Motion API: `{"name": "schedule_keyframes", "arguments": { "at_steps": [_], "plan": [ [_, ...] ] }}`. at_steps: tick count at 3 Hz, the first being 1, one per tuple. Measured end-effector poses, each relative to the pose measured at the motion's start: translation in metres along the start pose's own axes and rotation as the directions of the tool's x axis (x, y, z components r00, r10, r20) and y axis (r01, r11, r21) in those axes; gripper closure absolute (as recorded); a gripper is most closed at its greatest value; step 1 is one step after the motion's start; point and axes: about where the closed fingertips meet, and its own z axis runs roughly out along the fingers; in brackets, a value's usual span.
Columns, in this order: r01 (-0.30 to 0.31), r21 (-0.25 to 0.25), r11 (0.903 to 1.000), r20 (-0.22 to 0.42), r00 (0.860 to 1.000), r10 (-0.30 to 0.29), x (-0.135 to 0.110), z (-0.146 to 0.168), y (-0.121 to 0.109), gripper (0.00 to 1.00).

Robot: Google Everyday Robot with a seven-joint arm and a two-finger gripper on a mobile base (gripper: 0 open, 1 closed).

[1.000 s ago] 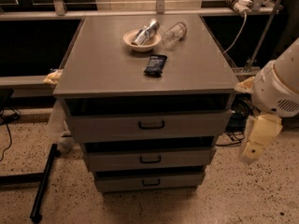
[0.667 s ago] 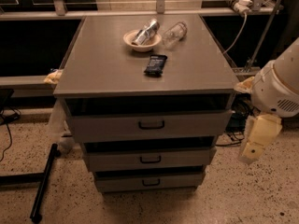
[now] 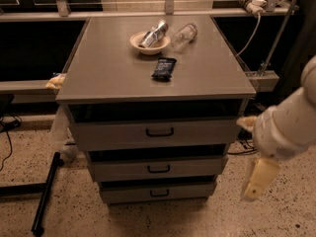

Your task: Open middle drawer

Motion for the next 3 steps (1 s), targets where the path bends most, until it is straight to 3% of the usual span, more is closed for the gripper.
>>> {"name": "schedule_keyframes", "arguments": {
  "at_steps": [1,2,3],
  "plan": [
    [0.014,-0.065,0.9978,0.047,0.999,-0.011,0.018,0.096,0.020,0.00],
    [-0.003,-0.097,0.9953,0.099,0.995,0.012,0.033,0.189,0.016,0.00],
    [-0.027,-0.106,0.9940,0.126,0.991,0.040,0.036,0.218,0.014,0.00]
  ]
}}
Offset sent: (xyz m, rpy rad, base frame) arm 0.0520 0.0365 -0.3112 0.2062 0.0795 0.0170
